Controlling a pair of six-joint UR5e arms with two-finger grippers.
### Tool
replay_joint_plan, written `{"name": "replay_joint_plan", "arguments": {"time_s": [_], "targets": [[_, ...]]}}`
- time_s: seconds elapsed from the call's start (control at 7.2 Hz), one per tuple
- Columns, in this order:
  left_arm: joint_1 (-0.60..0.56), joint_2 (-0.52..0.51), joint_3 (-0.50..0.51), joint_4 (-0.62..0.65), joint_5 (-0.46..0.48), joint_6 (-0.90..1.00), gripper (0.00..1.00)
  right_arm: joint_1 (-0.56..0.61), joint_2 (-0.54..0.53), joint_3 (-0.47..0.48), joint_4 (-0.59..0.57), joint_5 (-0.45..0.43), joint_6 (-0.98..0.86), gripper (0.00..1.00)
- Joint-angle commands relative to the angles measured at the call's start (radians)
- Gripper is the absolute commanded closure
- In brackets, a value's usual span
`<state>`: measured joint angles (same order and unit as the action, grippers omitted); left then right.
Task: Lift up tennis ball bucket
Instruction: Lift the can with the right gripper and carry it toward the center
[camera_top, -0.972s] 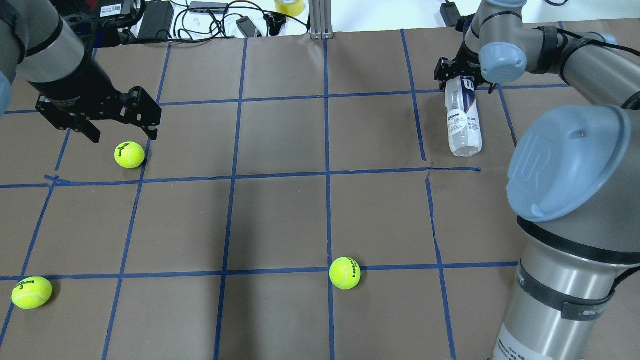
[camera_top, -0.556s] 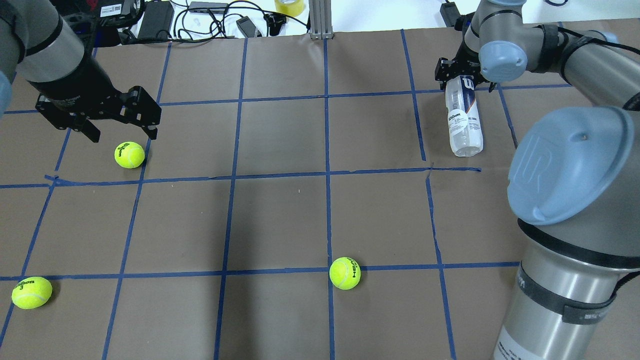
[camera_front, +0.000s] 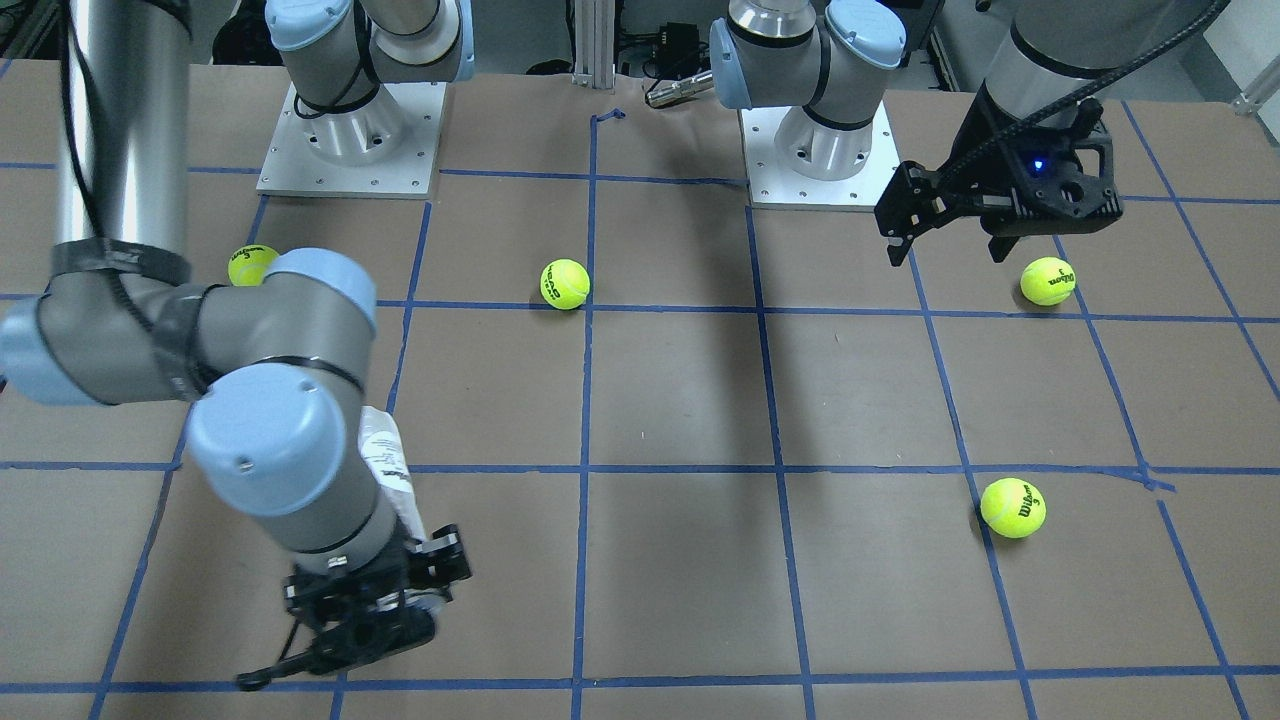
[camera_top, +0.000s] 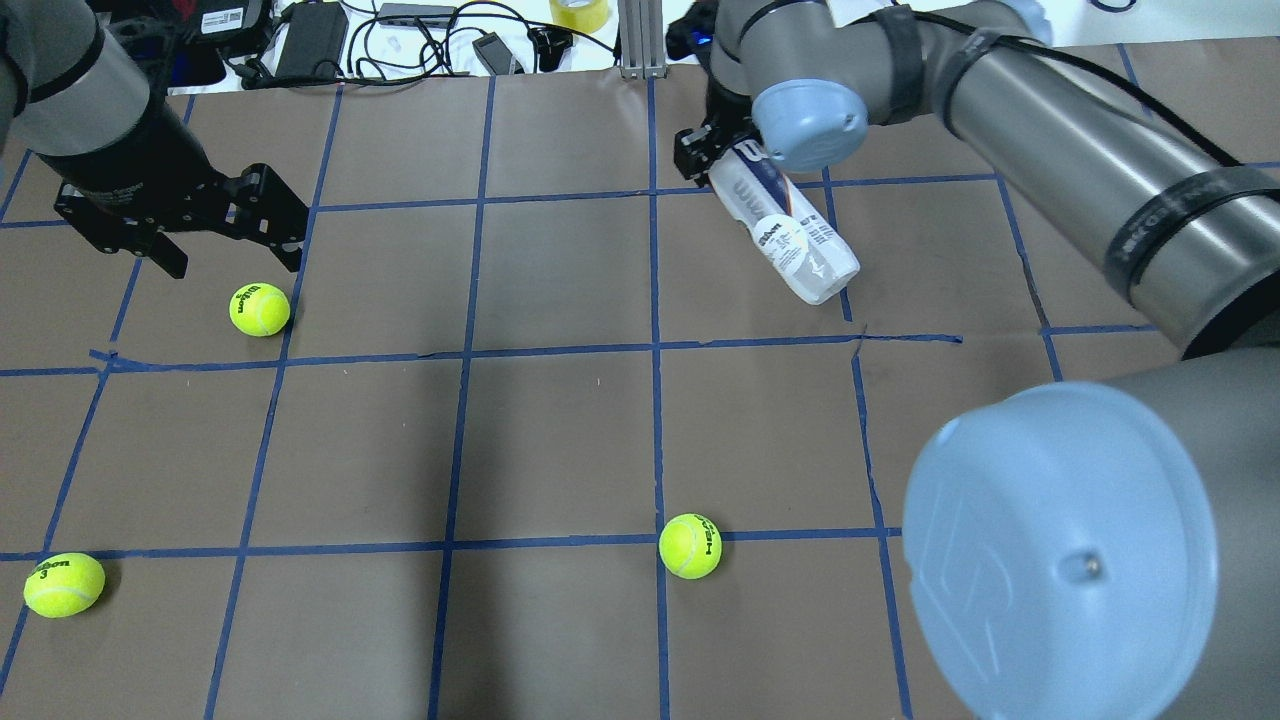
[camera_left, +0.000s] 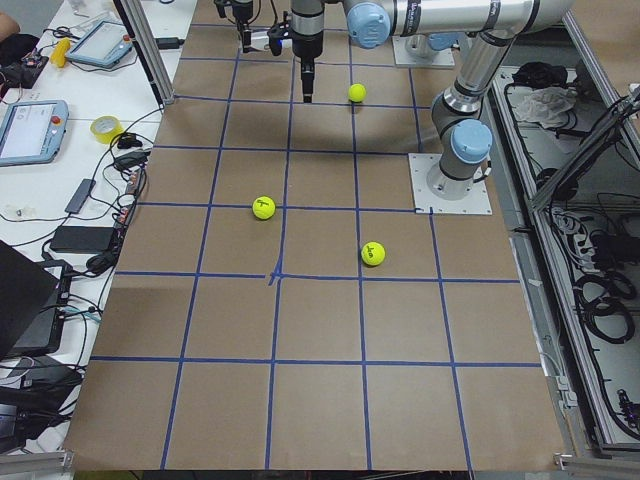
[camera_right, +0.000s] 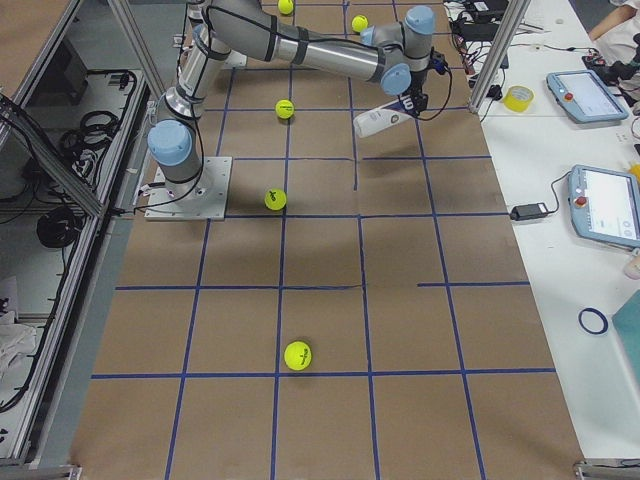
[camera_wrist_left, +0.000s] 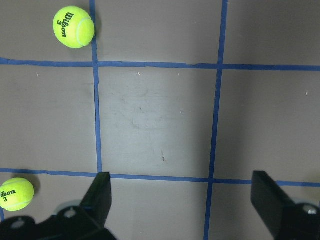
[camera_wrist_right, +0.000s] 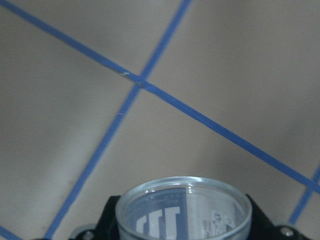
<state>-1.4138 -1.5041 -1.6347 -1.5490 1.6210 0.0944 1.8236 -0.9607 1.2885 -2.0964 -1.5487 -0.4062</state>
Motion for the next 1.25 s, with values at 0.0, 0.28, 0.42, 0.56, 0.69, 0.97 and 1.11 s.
{"name": "replay_joint_plan", "arguments": {"time_s": [0.0,0.28,0.42,0.56,0.69,0.97,1.11], "targets": [[0.03,-0.002,0.013,-0.008,-0.009,0.002,0.0,0.179,0.008,0.002,-0.081,0.013,-0.286,0.51],[0.039,-0.005,0.013,-0.006,-0.068,0.007,0.0,0.204,0.01,0.041,-0.099,0.048,-0.503,0.51],[0.065,-0.005,0.012,-0.008,-0.076,0.046,0.0,0.206,0.011,0.082,-0.161,0.053,-0.552,0.5],[0.075,-0.004,0.003,-0.01,-0.084,0.063,0.0,0.212,0.025,0.121,-0.216,0.108,-0.586,0.5],[0.075,-0.004,-0.001,-0.01,-0.084,0.064,0.0,0.212,0.055,0.129,-0.276,0.122,-0.583,0.42],[0.076,-0.002,-0.001,-0.008,-0.084,0.064,0.0,0.214,0.105,0.13,-0.281,0.121,-0.573,0.0],[0.075,0.007,-0.002,-0.013,-0.084,0.064,0.0,0.209,0.1,0.117,-0.283,0.124,-0.577,0.0]]}}
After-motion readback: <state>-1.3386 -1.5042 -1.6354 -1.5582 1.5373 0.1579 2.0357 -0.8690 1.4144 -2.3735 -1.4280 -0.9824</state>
